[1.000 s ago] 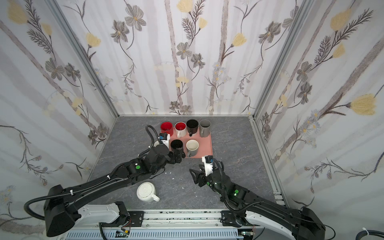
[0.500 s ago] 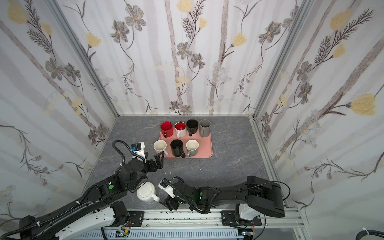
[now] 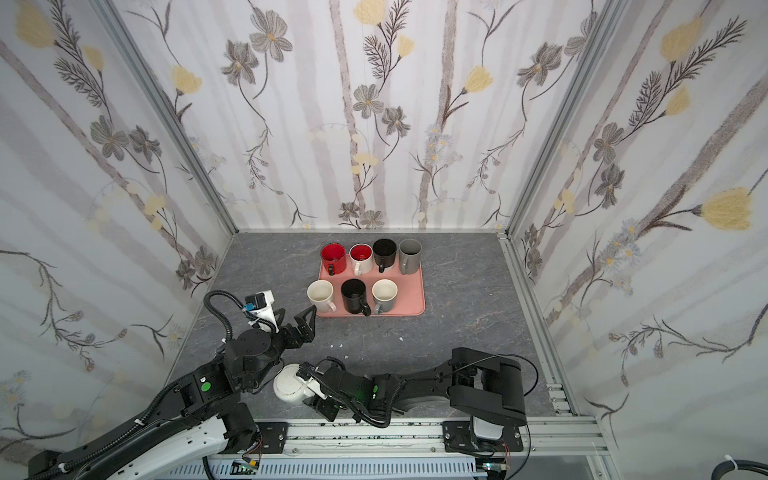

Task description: Turn the mug right side up

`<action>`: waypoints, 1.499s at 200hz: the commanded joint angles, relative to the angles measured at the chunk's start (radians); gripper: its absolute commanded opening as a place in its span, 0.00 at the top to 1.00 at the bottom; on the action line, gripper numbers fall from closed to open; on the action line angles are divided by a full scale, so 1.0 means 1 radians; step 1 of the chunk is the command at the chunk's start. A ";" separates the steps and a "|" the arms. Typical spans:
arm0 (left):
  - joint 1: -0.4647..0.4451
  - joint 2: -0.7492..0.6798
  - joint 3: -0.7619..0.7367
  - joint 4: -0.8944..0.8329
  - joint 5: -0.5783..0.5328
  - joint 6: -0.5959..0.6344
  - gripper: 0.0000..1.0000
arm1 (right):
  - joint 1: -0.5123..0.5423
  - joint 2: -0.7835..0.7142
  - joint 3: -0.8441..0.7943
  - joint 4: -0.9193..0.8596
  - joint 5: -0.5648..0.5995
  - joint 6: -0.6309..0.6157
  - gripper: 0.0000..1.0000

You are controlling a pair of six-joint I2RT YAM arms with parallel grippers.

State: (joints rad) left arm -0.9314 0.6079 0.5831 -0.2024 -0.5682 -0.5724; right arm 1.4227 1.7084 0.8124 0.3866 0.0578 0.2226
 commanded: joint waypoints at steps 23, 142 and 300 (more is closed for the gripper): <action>0.003 -0.017 -0.008 -0.009 -0.022 -0.011 0.00 | 0.000 0.038 0.036 0.016 0.032 -0.022 0.62; 0.006 -0.033 -0.014 -0.014 -0.015 -0.015 0.00 | -0.002 0.057 0.027 0.055 0.063 -0.021 0.93; 0.019 -0.100 -0.101 0.186 0.135 0.011 0.00 | -0.166 -0.438 -0.333 0.224 0.192 0.115 1.00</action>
State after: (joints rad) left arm -0.9199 0.5213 0.5064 -0.1360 -0.4965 -0.5735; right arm 1.2957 1.3567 0.5098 0.4843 0.1963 0.3054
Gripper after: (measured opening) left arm 0.997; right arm 0.134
